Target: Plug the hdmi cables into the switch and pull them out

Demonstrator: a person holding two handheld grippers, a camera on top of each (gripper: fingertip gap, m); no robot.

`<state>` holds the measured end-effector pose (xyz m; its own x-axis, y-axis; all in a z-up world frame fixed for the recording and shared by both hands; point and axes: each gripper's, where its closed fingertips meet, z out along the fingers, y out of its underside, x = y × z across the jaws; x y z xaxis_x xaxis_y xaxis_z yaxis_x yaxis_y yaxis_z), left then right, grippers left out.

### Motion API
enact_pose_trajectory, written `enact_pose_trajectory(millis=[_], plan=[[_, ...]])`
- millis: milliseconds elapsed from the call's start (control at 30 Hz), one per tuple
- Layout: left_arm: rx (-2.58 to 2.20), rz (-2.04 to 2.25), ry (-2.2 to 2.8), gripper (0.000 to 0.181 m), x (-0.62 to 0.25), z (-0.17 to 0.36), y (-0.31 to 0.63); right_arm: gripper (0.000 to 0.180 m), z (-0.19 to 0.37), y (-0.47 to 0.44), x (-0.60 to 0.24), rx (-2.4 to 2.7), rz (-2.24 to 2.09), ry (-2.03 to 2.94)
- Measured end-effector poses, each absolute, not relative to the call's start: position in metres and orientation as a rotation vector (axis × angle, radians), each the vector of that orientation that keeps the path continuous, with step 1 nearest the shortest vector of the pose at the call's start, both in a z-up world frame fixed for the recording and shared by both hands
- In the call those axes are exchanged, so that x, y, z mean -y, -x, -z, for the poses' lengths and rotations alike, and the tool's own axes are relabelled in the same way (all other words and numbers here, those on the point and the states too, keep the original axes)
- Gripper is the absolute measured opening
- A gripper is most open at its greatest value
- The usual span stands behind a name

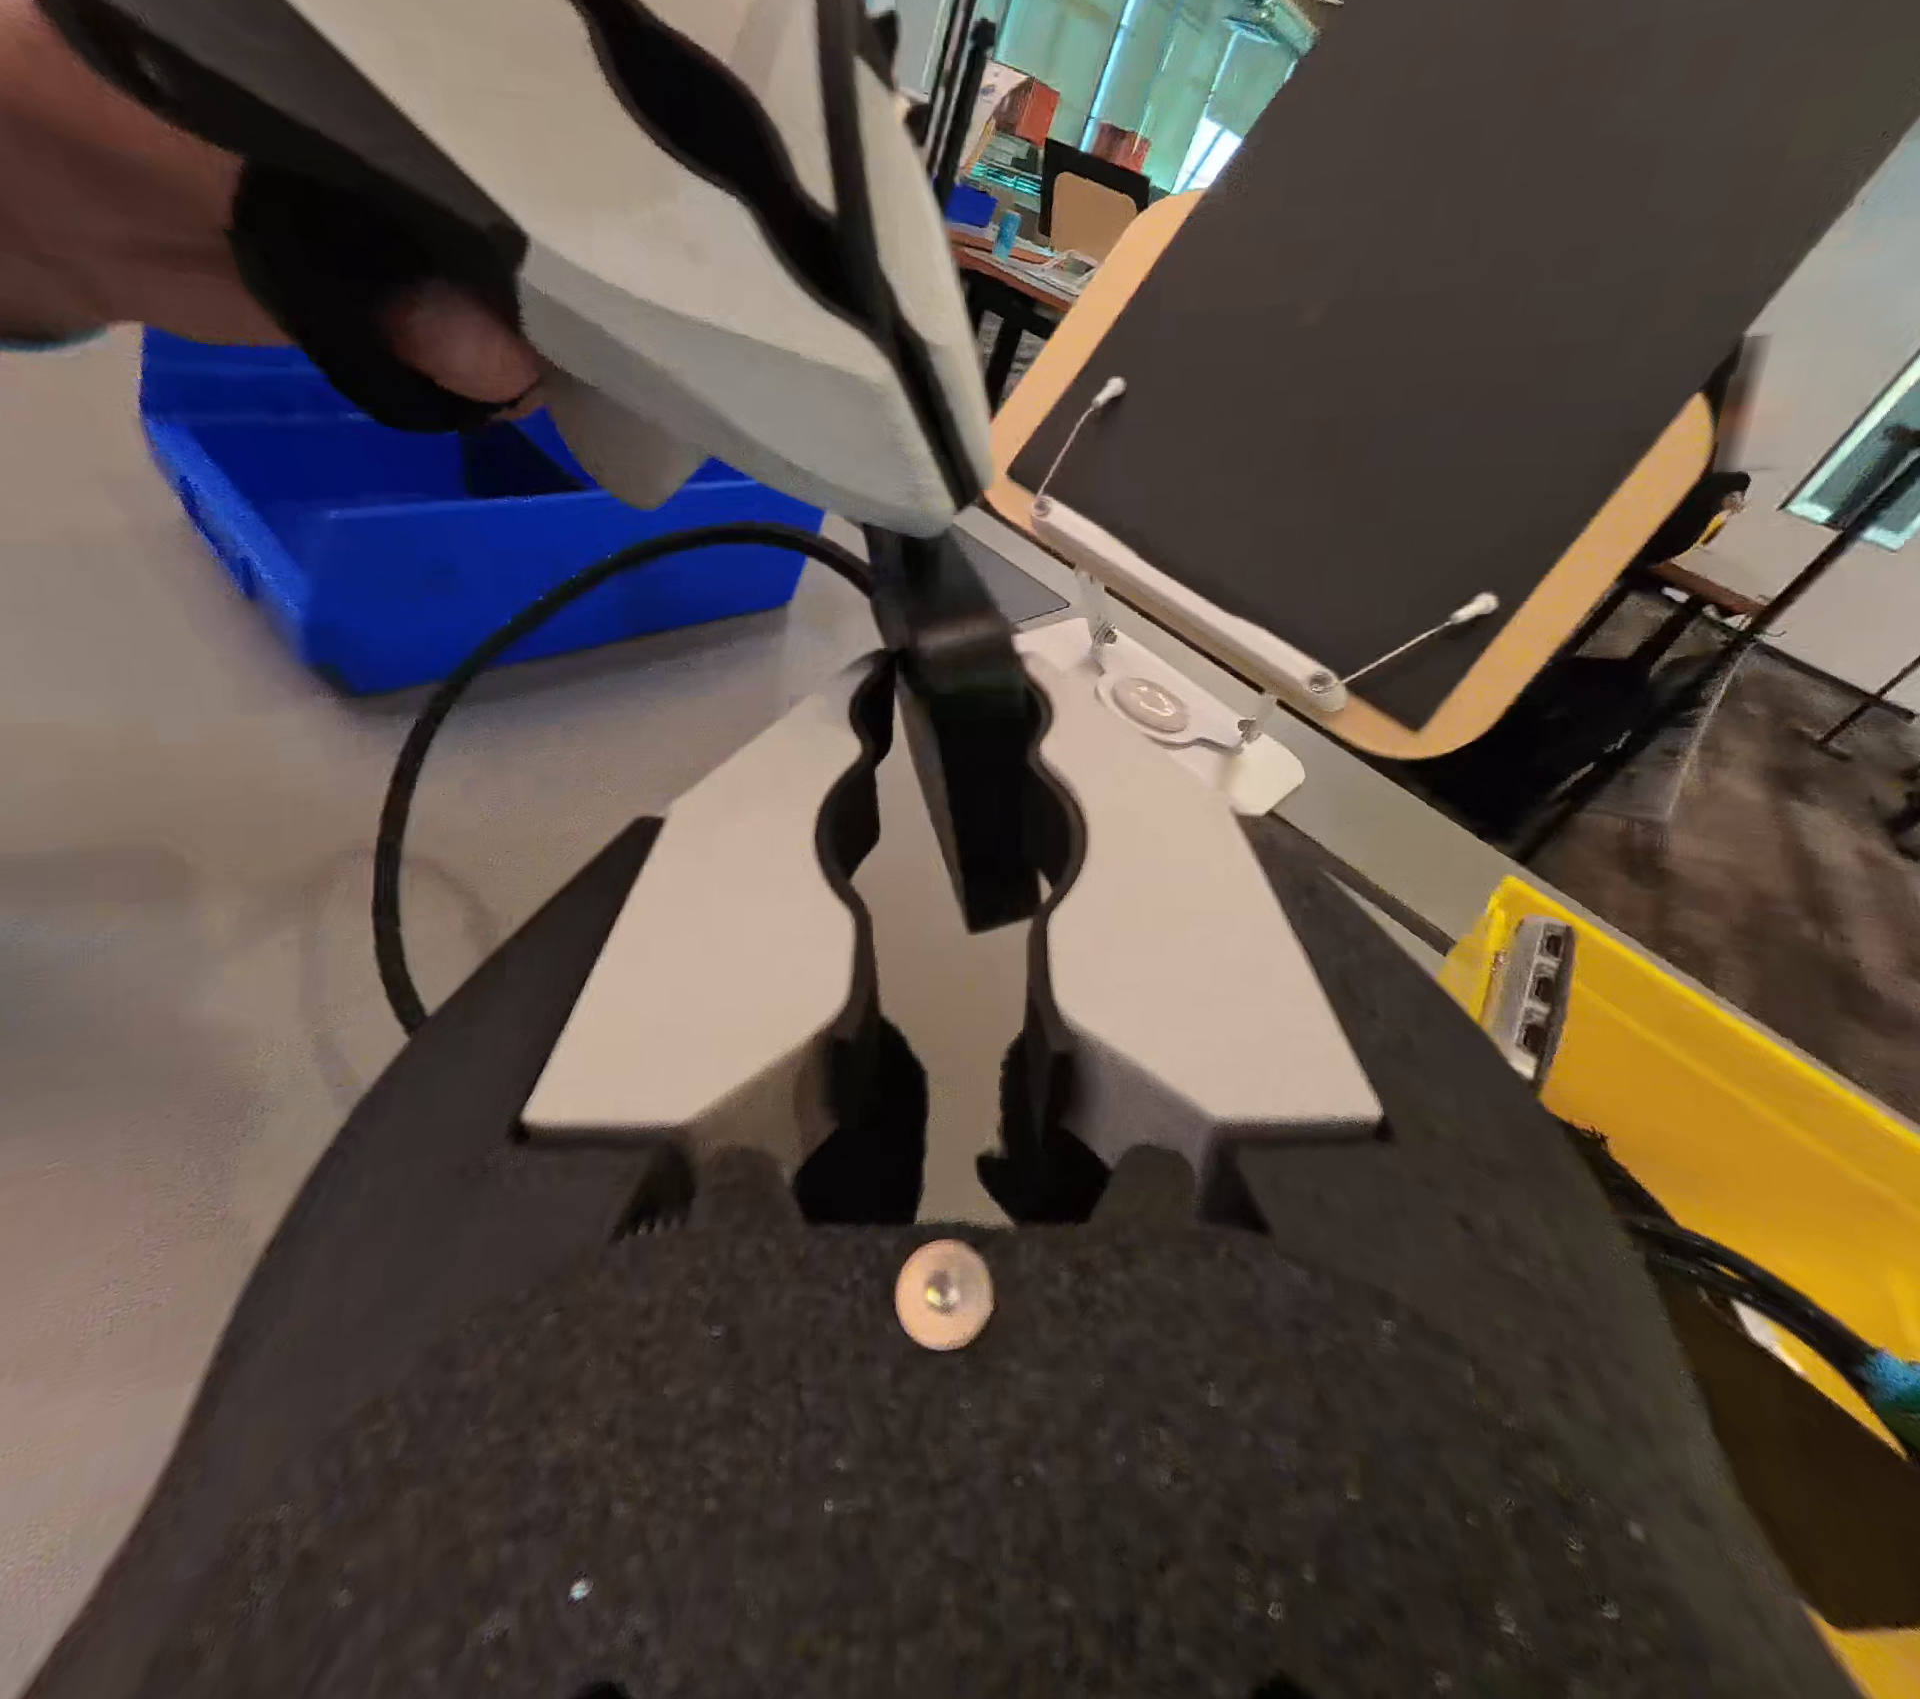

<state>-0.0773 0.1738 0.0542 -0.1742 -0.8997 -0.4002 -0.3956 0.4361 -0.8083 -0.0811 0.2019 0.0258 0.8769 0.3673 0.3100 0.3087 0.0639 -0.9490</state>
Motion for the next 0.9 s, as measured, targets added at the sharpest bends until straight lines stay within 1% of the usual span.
enact_pose_trajectory(millis=[100, 233, 300, 333, 367, 400, 533, 633, 700, 800, 900], plan=[[-1.762, 0.726, 1.163, 0.004, -0.172, -0.046, 0.076, 0.013, -0.014, 0.085, -0.201, 0.585, -0.071, 1.56], [-1.754, 0.767, 1.206, 0.003, -0.172, -0.041, 0.075, 0.015, -0.005, 0.091, -0.201, 0.591, -0.12, 1.586], [-1.768, 0.78, 1.208, 0.004, -0.168, -0.039, 0.075, 0.026, 0.005, 0.098, -0.201, 0.607, -0.157, 1.636], [-1.784, 0.795, 1.209, 0.004, -0.165, -0.038, 0.075, 0.026, 0.008, 0.099, -0.202, 0.601, -0.166, 1.658], [-1.796, 0.81, 1.212, 0.004, -0.162, -0.037, 0.075, 0.016, 0.009, 0.098, -0.203, 0.578, -0.157, 1.661], [-1.794, 0.816, 1.215, 0.004, -0.161, -0.037, 0.075, 0.013, 0.008, 0.096, -0.203, 0.561, -0.152, 1.652], [-1.724, 0.832, 1.249, 0.008, -0.165, -0.037, 0.081, 0.013, 0.013, 0.092, -0.206, 0.535, -0.24, 1.679], [-1.658, 0.939, 1.311, 0.03, -0.167, -0.038, 0.101, 0.013, 0.016, 0.077, -0.212, 0.413, -0.365, 1.664], [-1.584, 0.975, 1.334, 0.038, -0.174, -0.039, 0.122, 0.013, 0.014, 0.067, -0.211, 0.324, -0.484, 1.622], [-1.4, 1.094, 1.323, 0.037, -0.187, -0.054, 0.163, 0.013, 0.001, 0.058, -0.204, 0.251, -0.716, 1.501], [-1.108, 1.288, 1.284, 0.028, -0.213, -0.083, 0.21, 0.013, -0.022, 0.053, -0.188, 0.22, -0.949, 1.295]])
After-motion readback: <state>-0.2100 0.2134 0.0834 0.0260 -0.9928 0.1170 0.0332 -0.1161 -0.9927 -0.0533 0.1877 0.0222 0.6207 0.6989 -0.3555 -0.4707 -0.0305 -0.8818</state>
